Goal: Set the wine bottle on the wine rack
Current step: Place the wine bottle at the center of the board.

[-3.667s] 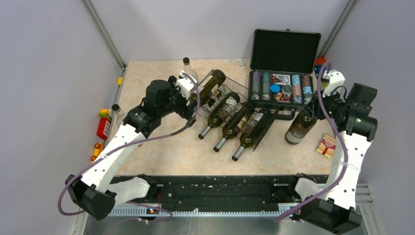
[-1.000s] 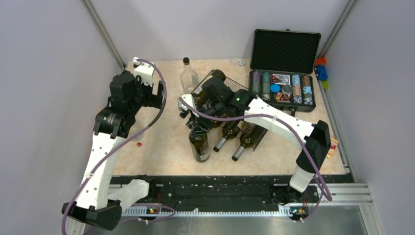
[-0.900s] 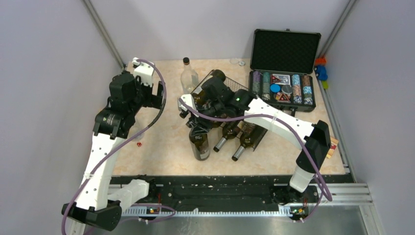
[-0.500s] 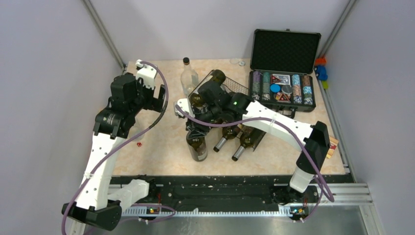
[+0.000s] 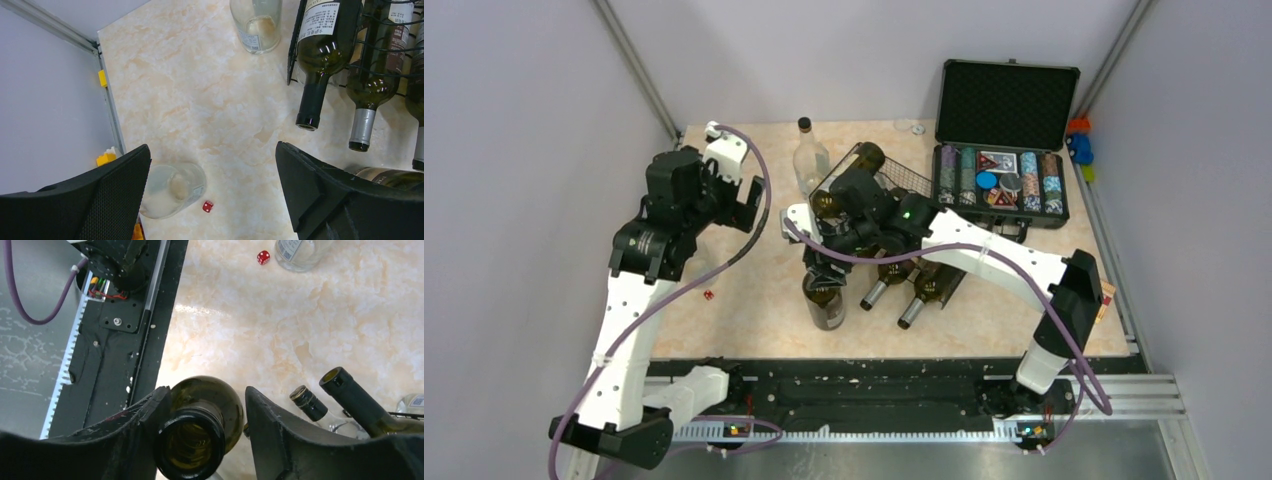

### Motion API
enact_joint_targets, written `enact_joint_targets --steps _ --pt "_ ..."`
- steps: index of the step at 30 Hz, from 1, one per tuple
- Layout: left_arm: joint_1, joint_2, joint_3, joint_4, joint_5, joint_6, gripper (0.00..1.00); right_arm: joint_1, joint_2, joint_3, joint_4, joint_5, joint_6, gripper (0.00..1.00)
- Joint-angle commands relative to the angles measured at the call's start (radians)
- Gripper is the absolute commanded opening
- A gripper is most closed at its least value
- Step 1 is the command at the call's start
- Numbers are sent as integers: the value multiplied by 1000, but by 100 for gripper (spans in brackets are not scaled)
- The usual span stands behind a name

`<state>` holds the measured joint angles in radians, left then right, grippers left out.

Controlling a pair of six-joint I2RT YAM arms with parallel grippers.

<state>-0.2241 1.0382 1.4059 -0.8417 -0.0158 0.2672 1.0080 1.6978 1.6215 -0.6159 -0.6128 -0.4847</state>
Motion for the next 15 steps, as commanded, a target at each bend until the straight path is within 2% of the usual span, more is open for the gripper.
enact_joint_targets --steps 1,4,6,7,15 --pt "2 -24 49 -9 26 43 99 10 -69 -6 18 16 1 63" --pt "2 -27 57 -21 50 55 99 9 -77 -1 10 29 1 75" --pt "2 -29 67 -33 62 63 99 10 -83 4 0 37 1 90" --pt "2 -29 73 -39 70 68 99 9 -87 7 -7 39 1 94" --pt "-1 -39 146 -146 256 145 99 -8 -201 -66 -42 92 -35 97"
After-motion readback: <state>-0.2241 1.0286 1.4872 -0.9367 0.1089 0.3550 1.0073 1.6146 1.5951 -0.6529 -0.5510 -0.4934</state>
